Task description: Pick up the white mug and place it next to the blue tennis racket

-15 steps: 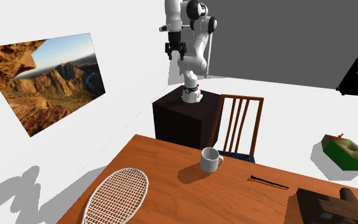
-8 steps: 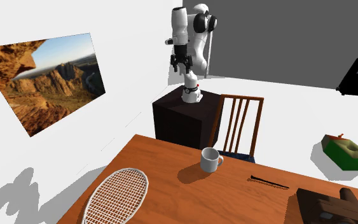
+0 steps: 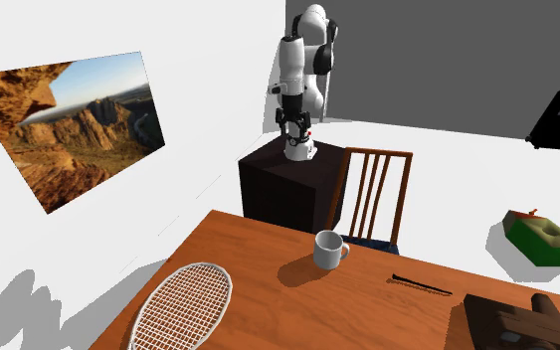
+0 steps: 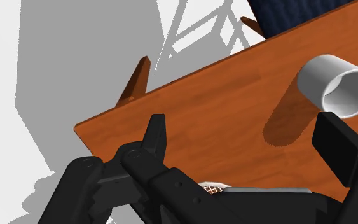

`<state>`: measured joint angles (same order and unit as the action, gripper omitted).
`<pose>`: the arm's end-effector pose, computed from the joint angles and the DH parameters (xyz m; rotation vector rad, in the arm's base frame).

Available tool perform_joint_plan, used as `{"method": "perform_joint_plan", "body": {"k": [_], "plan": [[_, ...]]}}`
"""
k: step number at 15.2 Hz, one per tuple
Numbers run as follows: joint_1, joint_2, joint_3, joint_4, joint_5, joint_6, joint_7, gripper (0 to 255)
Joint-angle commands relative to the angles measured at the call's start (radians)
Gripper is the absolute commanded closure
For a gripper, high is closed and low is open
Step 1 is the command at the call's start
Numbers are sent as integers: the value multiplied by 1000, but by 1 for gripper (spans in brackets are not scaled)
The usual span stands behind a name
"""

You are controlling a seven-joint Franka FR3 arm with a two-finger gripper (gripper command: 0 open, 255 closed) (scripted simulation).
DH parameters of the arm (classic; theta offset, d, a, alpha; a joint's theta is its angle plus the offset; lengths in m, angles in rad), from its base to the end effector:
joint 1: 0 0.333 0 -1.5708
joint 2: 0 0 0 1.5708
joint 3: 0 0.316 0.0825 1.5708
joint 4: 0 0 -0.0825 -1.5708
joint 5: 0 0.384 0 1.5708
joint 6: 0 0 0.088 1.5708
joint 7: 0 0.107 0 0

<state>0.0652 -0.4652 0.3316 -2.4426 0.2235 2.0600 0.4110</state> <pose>0.3789 0.1780 0.4658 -3.0579 0.2167 -0.0642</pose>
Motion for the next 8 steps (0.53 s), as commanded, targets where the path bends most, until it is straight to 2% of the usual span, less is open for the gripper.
{"method": "perform_joint_plan", "body": {"k": [1,5,8], "plan": [[-2,72,40,7,-7,67,44,0],[-12,222,111,48,-53,173,141,0],[-20,346,156,93,-119,243,230,0]]}}
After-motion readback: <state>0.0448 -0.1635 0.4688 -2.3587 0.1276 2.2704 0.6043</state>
